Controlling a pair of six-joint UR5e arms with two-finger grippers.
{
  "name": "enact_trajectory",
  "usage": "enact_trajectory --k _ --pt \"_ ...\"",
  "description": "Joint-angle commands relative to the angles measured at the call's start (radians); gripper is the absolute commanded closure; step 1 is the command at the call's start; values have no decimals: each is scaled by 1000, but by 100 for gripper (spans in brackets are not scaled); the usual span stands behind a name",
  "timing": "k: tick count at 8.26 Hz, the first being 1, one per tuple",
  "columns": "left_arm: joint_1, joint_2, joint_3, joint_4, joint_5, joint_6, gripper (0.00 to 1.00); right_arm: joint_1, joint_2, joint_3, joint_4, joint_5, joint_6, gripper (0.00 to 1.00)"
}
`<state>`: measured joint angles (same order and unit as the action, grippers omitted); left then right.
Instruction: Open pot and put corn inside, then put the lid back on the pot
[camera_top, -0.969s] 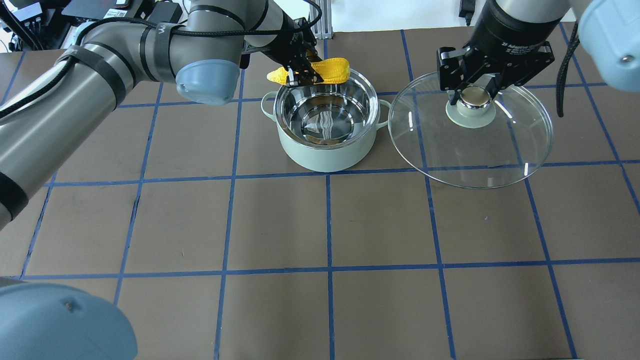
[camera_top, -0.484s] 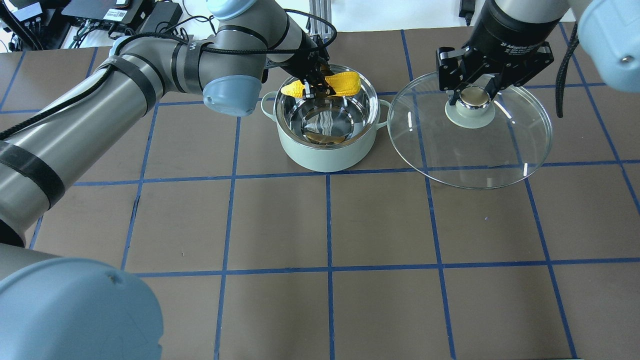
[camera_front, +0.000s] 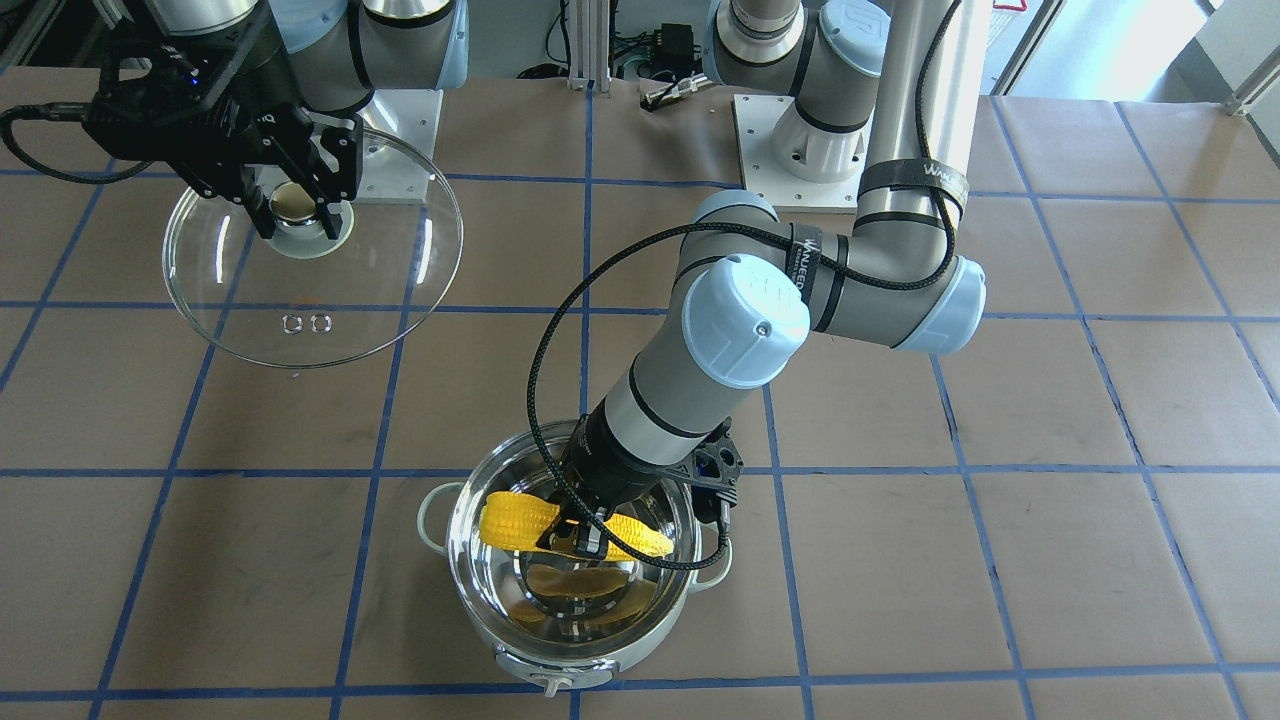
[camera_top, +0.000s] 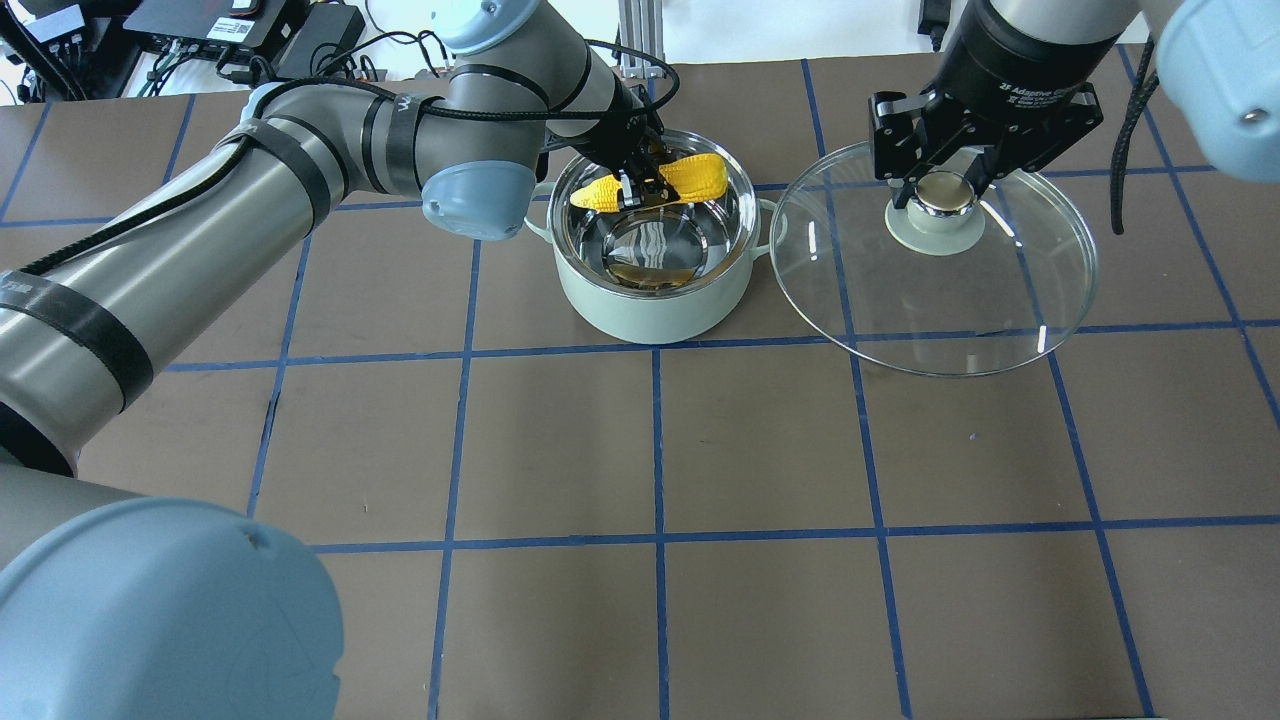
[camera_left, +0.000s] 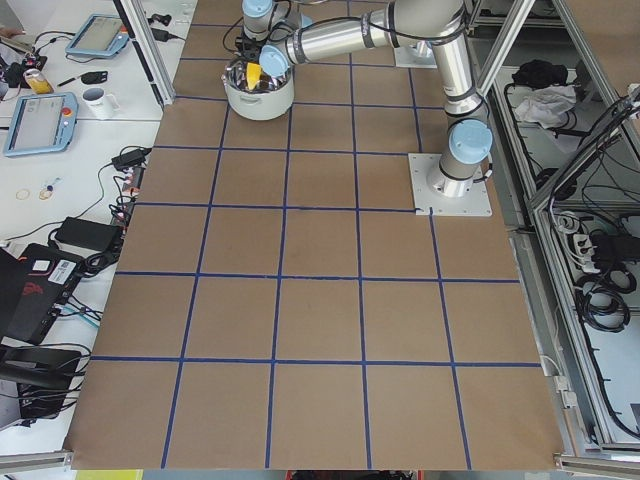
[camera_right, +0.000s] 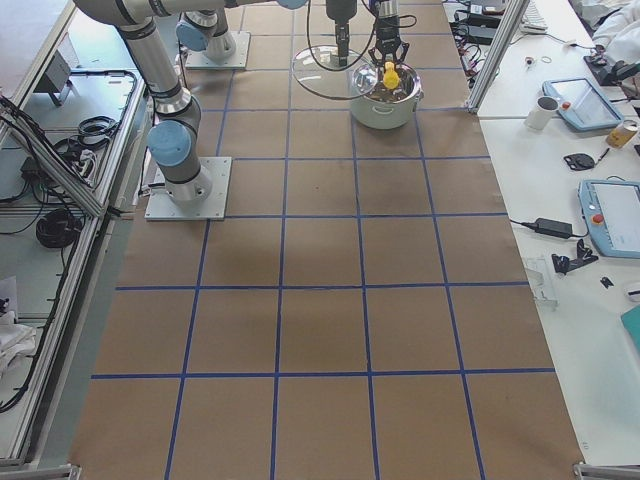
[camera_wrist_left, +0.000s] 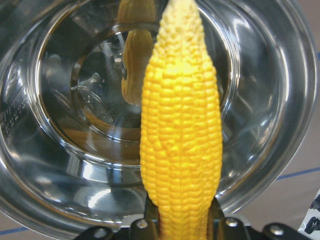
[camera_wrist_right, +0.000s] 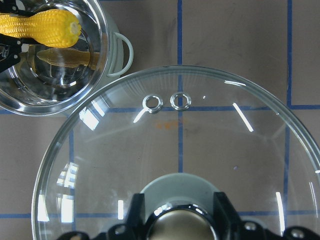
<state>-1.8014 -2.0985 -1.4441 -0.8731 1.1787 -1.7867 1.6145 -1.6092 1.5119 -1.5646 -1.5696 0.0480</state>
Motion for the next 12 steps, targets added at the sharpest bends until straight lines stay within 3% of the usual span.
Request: enact_trajectory --k 1,4,5,6,7,8,12 --pt "-1 -2 -4 -1 4 -10 100 2 0 1 1 5 -3 69" --pt "-1 -6 -15 -6 7 -23 100 2 0 1 1 6 -3 68" --pt "-1 -8 -33 -4 4 -20 94 4 0 1 0 5 -3 68" --pt "-1 -8 -45 -3 6 -16 45 2 0 1 0 3 -3 68" --pt "-1 -8 -45 -3 6 -20 14 2 0 1 0 3 -3 68" --pt "-1 -6 -45 -1 3 -26 0 4 0 1 0 5 -3 68" --pt "0 21 -42 0 3 36 0 4 0 -1 -2 3 -2 68"
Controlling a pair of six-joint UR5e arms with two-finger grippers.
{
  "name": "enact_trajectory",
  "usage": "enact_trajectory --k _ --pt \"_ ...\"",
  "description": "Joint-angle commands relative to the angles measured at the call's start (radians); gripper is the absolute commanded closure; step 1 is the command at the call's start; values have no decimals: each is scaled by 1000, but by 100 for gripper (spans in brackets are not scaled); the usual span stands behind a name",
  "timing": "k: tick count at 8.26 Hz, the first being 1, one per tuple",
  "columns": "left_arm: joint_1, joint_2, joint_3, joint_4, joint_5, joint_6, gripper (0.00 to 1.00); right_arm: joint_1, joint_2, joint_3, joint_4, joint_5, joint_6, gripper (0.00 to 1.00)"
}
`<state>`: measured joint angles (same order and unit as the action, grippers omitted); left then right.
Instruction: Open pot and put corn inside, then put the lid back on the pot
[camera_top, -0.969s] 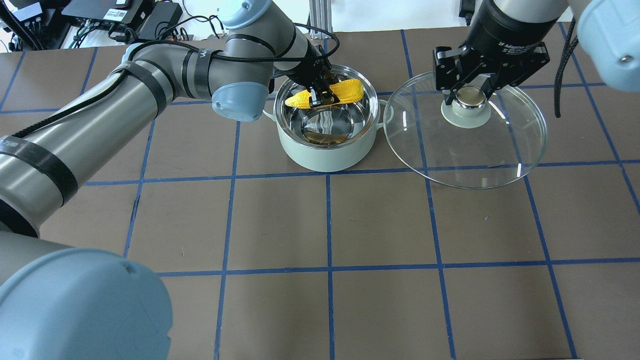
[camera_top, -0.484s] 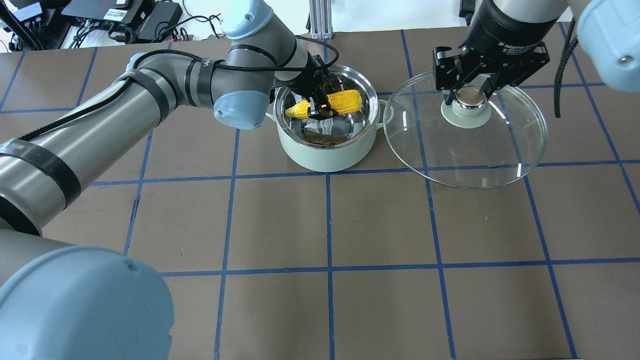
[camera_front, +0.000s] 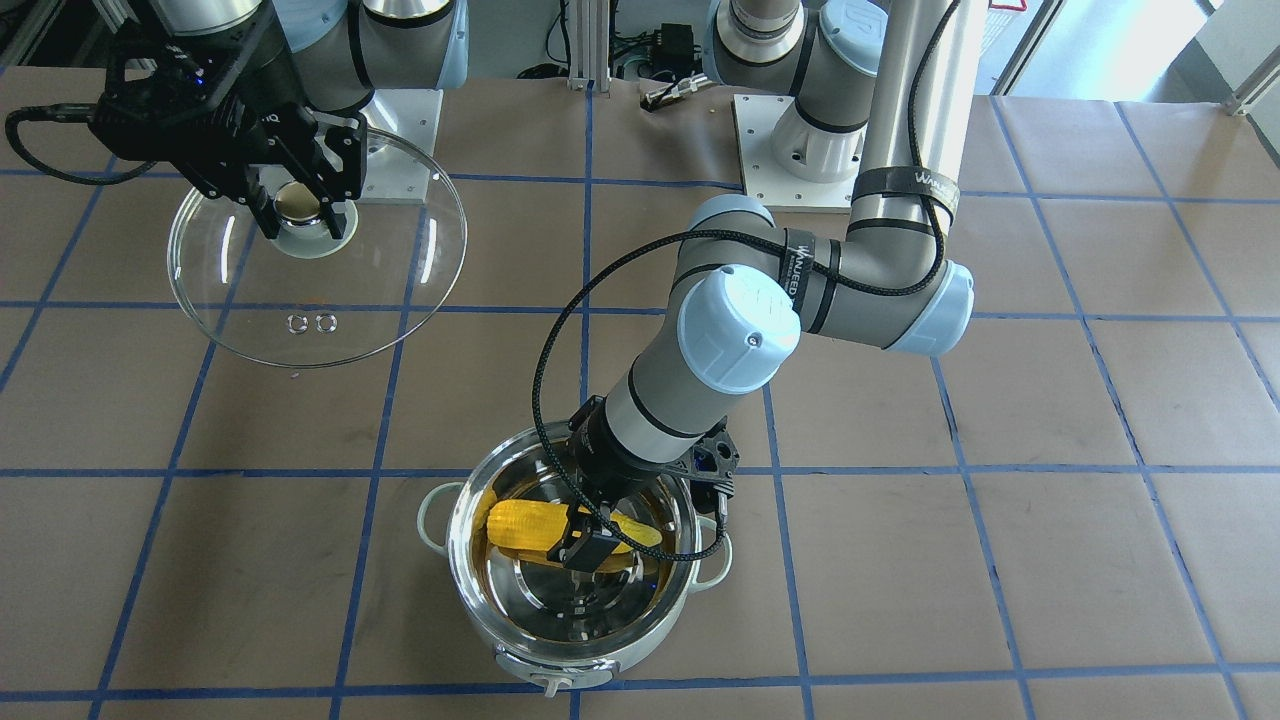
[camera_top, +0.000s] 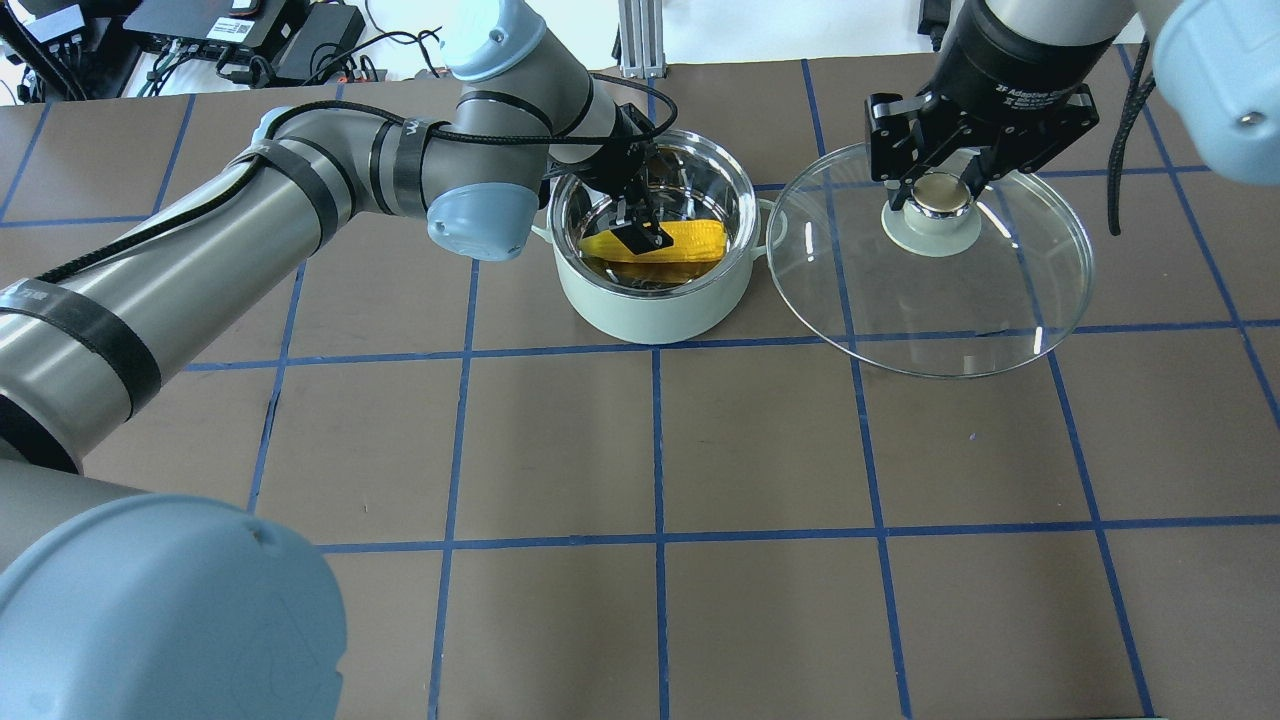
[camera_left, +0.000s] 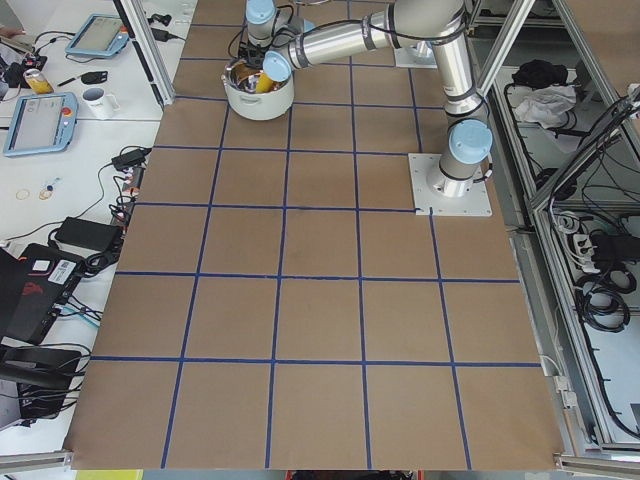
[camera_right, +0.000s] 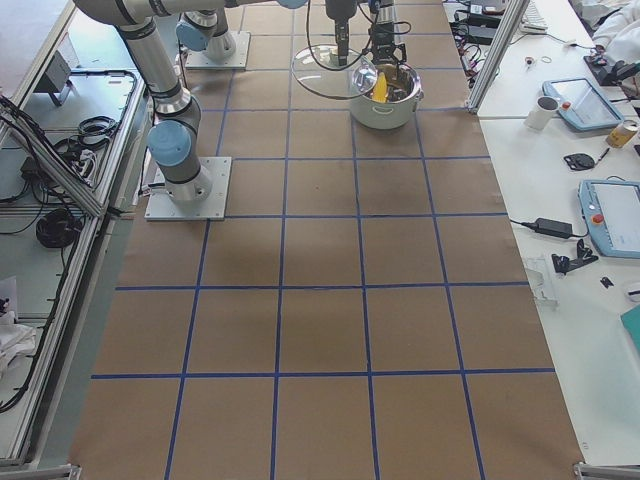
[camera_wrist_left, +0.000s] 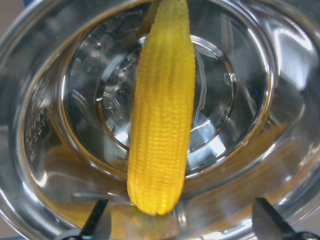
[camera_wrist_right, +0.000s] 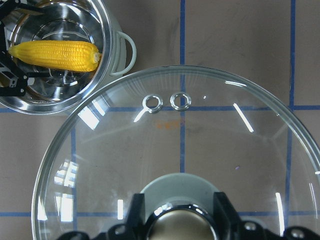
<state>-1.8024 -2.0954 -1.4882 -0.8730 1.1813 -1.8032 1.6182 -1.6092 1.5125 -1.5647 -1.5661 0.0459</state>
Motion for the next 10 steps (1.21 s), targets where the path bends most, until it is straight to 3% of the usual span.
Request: enact_trajectory --k 1,2,4,6,7,8,9,10 --pt "5 26 3 0 -2 127 0 0 0 -1 -18 -2 0 68" --pt "9 50 3 -6 0 160 0 0 6 -1 -50 0 9 68" --pt "20 109 6 -78 -8 406 0 8 52 -11 -134 4 41 68" --pt "151 173 5 -213 3 712 0 73 139 -29 -249 15 142 69" --pt "219 230 9 -297 80 904 0 150 229 -67 -318 2 231 69" --pt "260 263 11 -395 279 1099 0 199 314 -118 -346 -32 273 70" --pt "290 306 17 -446 390 1222 0 210 330 -136 -350 -37 302 70" --pt "316 374 17 -525 400 1308 0 219 363 -146 -380 -35 330 70"
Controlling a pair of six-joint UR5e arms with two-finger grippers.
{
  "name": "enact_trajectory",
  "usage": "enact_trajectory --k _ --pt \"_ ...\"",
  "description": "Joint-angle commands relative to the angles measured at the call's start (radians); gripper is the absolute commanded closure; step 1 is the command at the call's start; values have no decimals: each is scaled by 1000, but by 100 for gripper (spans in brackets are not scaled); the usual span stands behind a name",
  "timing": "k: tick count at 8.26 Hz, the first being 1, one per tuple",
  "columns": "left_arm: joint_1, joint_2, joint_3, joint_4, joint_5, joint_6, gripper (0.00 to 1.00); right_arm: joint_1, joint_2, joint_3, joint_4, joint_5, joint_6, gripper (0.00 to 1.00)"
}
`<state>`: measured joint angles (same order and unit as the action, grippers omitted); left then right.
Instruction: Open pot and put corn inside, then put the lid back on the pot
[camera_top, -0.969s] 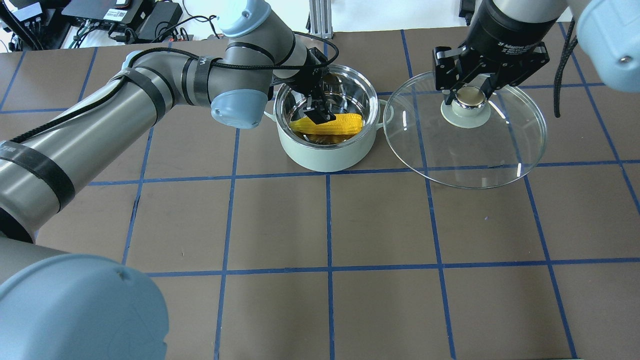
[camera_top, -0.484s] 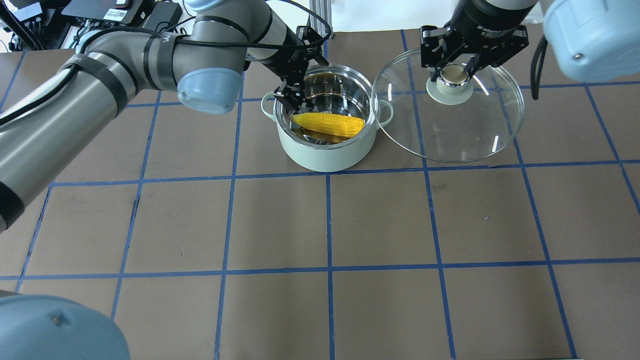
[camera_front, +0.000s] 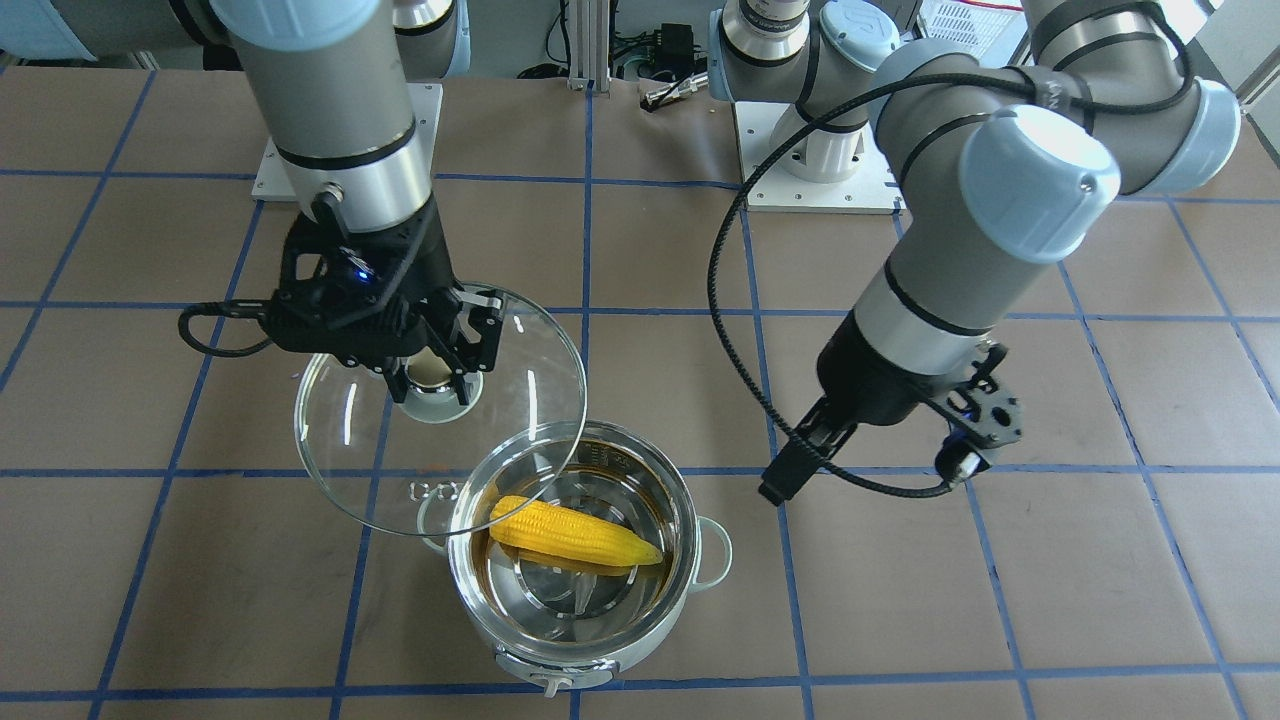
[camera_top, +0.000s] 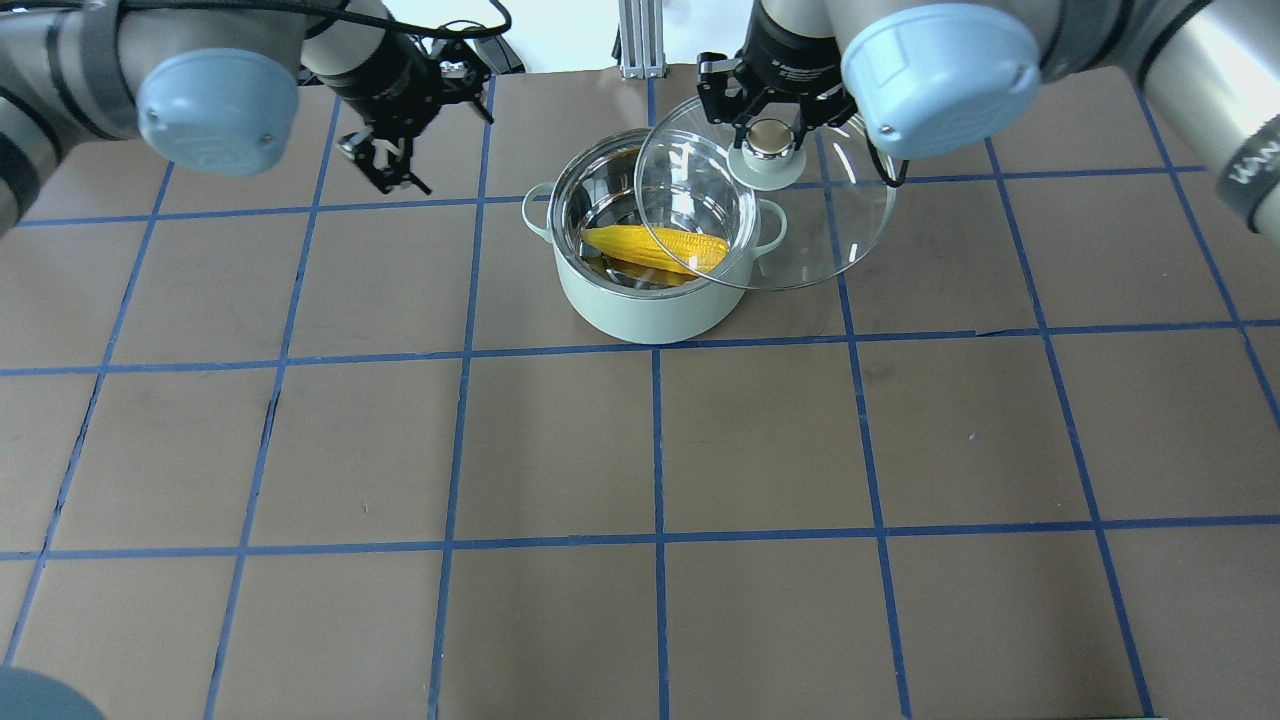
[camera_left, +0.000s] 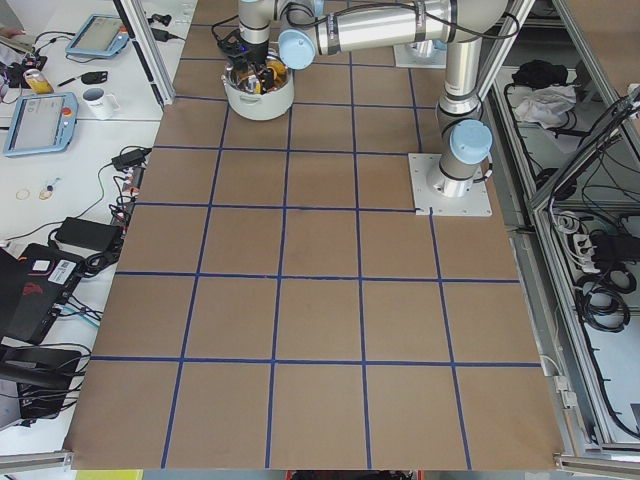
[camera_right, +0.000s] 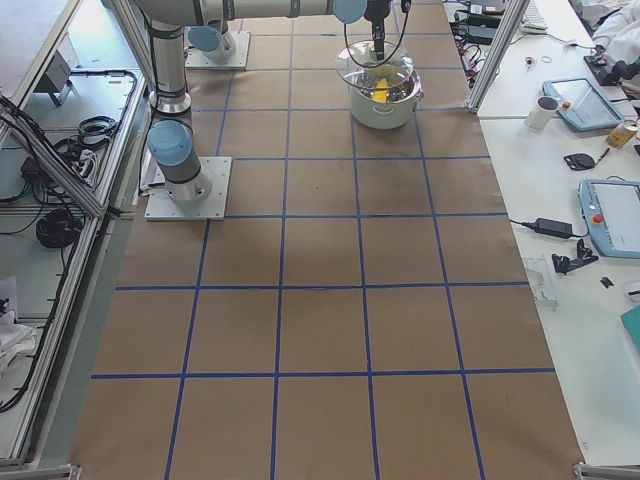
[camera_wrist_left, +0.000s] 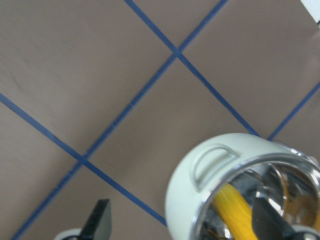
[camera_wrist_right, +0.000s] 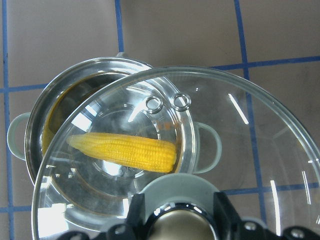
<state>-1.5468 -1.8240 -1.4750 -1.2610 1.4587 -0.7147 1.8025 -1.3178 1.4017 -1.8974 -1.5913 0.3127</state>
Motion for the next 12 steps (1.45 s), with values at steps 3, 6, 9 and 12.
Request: enact_trajectory --k 3,6,9,12 --pt "83 285 22 -311 216 433 0 122 179 -40 -166 -13 132 70" --pt "71 301 25 -317 216 557 0 121 241 -88 -166 -47 158 70" --pt "57 282 33 -317 83 580 0 118 264 -102 -164 -45 177 70" --pt "39 239 33 -324 83 580 0 118 273 -102 -164 -41 198 70"
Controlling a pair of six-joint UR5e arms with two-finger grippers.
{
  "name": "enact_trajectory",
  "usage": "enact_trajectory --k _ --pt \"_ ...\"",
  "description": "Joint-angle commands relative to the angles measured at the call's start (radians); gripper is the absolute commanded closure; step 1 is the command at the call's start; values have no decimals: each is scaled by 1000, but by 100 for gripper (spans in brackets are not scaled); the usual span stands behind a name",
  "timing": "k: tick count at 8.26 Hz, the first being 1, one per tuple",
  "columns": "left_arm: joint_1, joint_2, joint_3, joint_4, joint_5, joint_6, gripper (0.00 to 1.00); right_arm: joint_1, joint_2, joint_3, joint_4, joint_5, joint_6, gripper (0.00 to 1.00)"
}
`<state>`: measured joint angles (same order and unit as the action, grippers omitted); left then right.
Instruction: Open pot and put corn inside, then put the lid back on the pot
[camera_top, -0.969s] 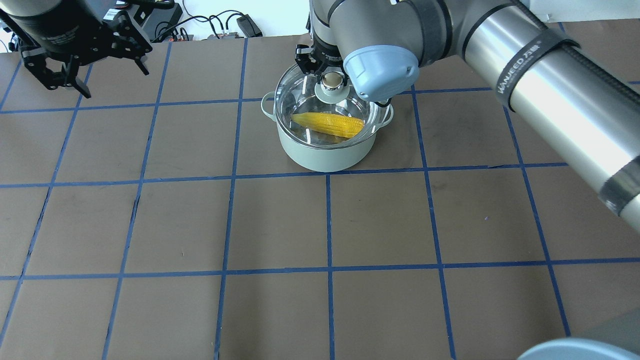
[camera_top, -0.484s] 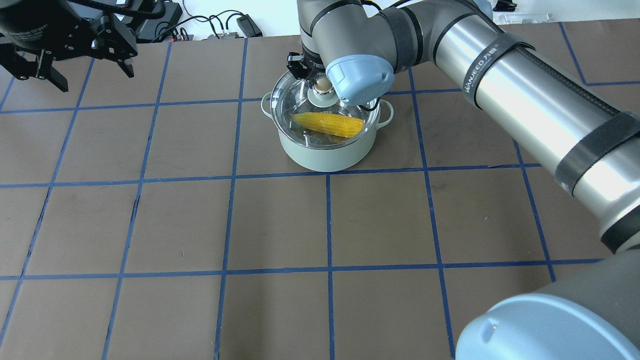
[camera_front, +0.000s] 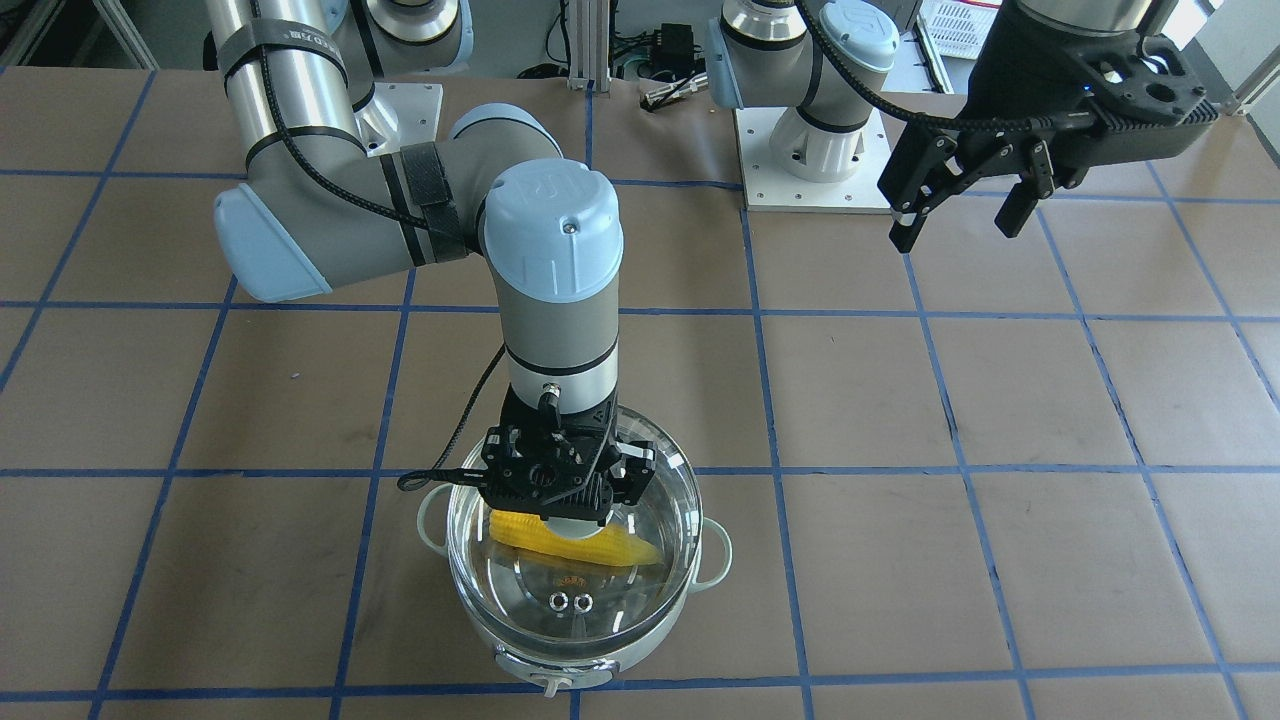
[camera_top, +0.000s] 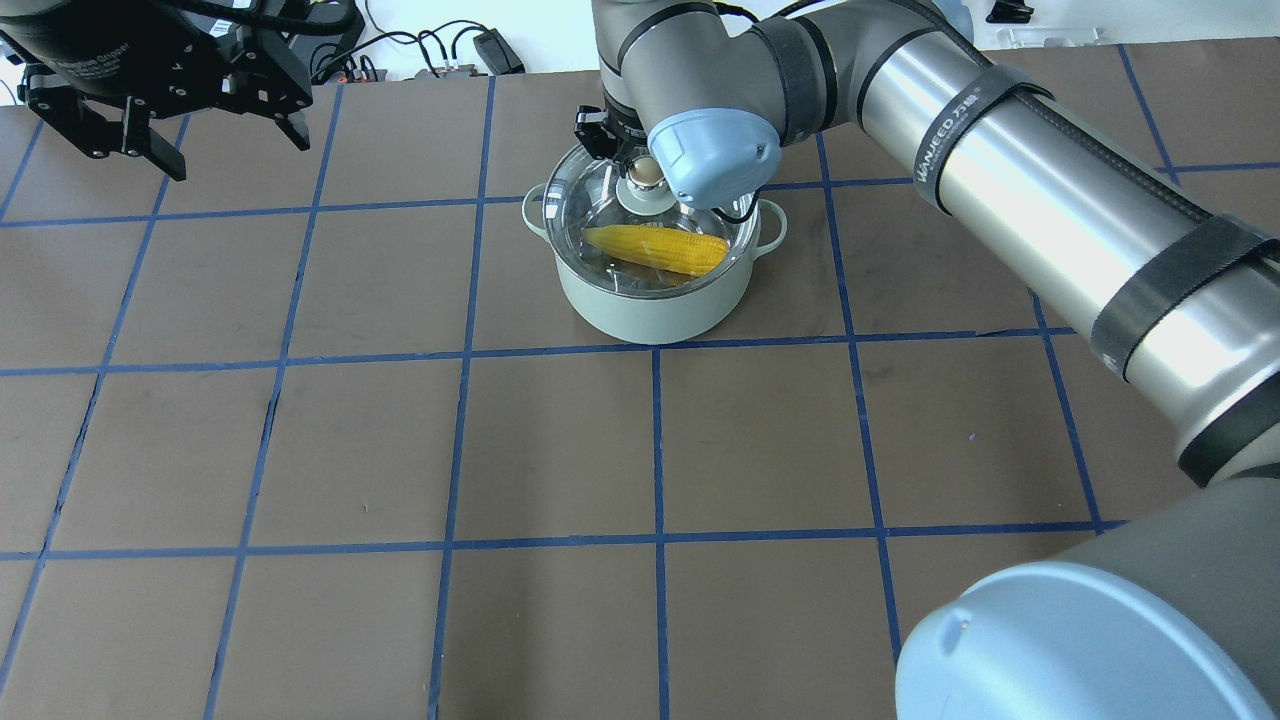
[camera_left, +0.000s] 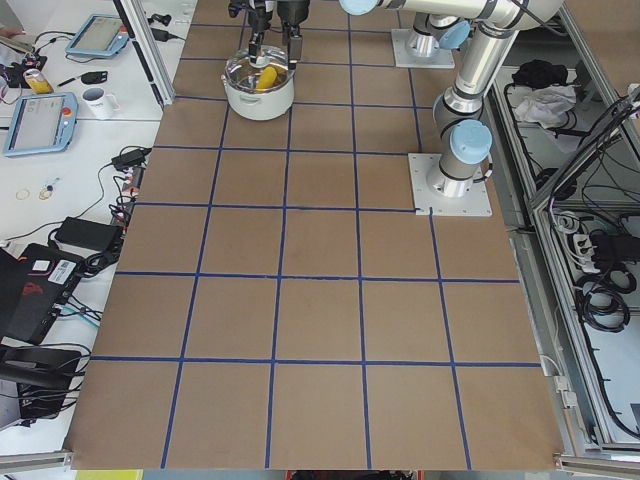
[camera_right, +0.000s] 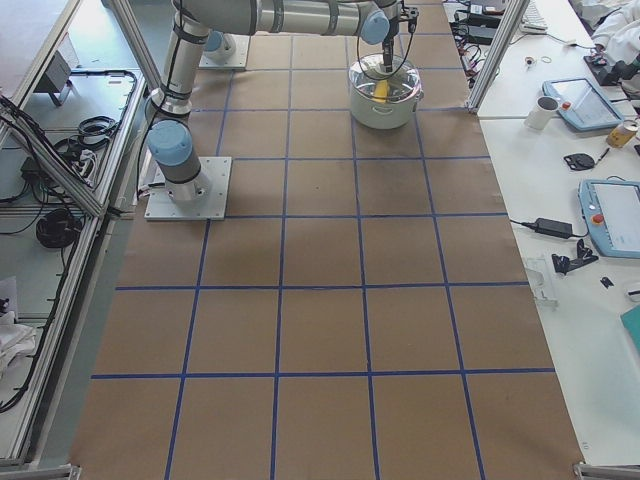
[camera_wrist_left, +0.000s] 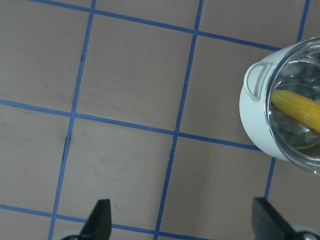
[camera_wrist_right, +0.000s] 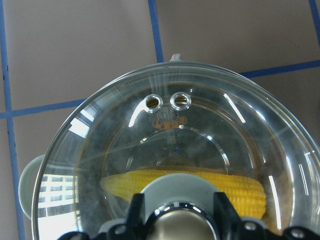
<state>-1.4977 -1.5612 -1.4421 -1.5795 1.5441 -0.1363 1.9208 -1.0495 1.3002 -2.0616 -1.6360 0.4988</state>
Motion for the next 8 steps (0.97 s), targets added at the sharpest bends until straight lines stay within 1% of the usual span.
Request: enact_trajectory --k 1,4,8 --pt "-18 -48 2 -5 2 1 0 0 11 -1 0 1 12 70" --pt "-16 -68 3 7 2 15 0 0 11 1 -2 4 1 70" --pt "-21 -42 0 7 8 14 0 -2 11 10 -3 2 -6 70"
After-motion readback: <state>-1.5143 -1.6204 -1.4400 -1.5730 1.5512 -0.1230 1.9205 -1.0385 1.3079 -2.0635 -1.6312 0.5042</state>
